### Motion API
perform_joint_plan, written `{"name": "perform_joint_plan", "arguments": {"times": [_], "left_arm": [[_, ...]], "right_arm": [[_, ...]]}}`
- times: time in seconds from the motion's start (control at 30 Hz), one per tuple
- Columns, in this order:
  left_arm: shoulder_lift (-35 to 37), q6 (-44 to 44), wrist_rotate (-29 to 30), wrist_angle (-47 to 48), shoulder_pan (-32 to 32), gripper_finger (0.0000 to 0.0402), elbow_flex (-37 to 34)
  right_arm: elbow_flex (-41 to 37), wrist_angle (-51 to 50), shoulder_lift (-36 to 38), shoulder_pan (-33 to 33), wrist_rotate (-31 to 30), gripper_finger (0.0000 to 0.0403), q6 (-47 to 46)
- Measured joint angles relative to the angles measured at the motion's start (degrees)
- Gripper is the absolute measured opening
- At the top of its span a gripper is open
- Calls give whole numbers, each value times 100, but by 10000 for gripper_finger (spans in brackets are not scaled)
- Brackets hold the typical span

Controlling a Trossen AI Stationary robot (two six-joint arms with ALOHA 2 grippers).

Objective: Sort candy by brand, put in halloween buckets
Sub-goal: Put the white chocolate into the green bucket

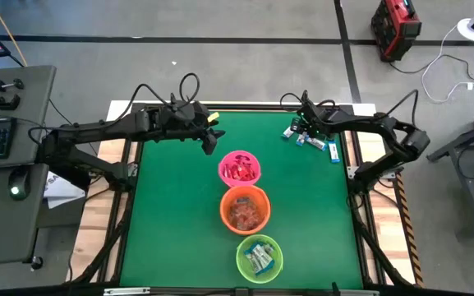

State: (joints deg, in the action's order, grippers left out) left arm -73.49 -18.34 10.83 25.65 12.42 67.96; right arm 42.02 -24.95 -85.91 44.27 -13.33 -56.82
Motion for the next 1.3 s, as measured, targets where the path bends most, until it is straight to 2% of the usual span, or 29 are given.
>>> {"name": "perform_joint_plan", "arguments": {"times": [0.13,0.33,0.57,0.63,0.73,0.87,1.0,1.07,1.3], "left_arm": [[14,522,-23,14,180,213,0],[48,662,162,149,771,213,0],[175,1099,-419,296,1514,213,0],[215,1102,-483,315,1662,213,0],[298,1097,-550,326,1824,213,0],[370,1100,-580,332,1914,213,0],[380,1098,-570,356,1951,213,0],[380,1096,-564,356,1953,213,0],[380,1050,-508,361,1951,213,0]], "right_arm": [[0,102,-198,-4,-128,255,-165],[28,307,-441,-17,-178,255,-468],[737,-160,-1026,-141,-279,247,-364],[989,-445,-1242,-179,-319,232,-228],[1312,-771,-1506,-235,-326,188,10],[1456,-989,-1632,-294,-374,102,200],[1428,-1188,-1457,-344,-349,24,602],[1405,-1333,-1269,-350,-388,10,836],[1416,-1666,28,-509,-575,6,1530]]}}
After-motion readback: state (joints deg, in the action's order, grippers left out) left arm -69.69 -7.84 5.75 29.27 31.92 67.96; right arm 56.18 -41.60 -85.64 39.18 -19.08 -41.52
